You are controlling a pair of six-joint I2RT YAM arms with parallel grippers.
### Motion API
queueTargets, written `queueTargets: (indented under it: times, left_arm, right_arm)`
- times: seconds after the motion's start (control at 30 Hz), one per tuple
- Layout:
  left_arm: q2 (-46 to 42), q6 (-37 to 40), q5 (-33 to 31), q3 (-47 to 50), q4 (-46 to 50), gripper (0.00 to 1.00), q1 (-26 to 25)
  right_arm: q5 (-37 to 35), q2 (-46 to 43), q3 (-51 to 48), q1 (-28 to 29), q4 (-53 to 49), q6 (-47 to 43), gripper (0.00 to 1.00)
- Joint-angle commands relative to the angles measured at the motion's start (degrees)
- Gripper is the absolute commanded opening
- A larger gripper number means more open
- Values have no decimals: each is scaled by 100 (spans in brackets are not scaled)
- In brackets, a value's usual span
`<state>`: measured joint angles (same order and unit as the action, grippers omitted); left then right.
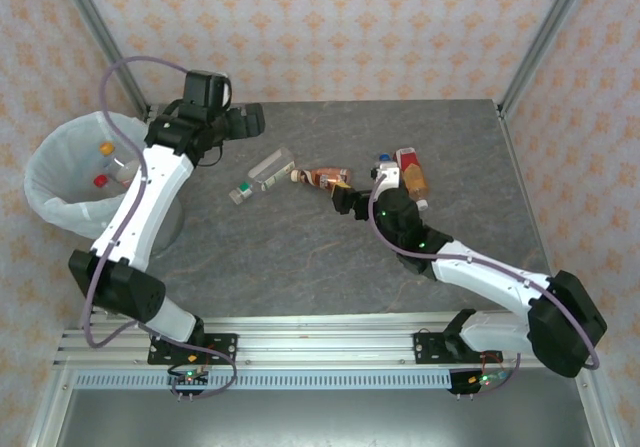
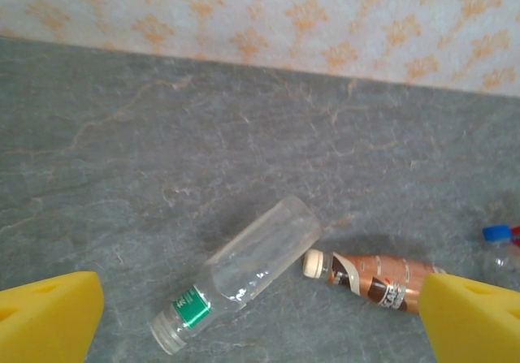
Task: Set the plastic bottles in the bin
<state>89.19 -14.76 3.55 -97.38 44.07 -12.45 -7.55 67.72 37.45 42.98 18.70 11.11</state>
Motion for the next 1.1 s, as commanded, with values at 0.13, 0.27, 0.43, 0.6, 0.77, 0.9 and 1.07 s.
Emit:
queueTargets:
  times: [0.13, 0.27, 0.43, 0.6, 0.77, 0.9, 1.07]
  left_arm:
    - [974, 658, 442, -486, 483, 100, -109]
    - [1663, 1414, 877, -763, 823, 100, -109]
    - [2267, 2171, 1095, -828, 1058, 100, -113]
    - [2866, 2539, 722, -1118, 1148, 100, -109]
    - [3583, 3101, 776, -1646, 1518, 100, -109]
    - [3914, 3388, 785, -1866, 1543, 100, -109]
    - [4143, 3744, 797, -1945, 1410, 98, -100]
  right_arm:
    - [-283, -447, -88, 26, -305, 180, 99]
    - [-422, -703, -217, 27, -462, 228, 99]
    - [-665, -993, -404, 26, -508, 355, 99]
    - [-731, -1046, -425, 26, -562, 381, 99]
    - [-652, -942, -319, 26, -604, 408, 99]
    - [-607, -894, -239, 26, -643, 427, 99]
    - [-572, -919, -179, 26, -778, 433, 99]
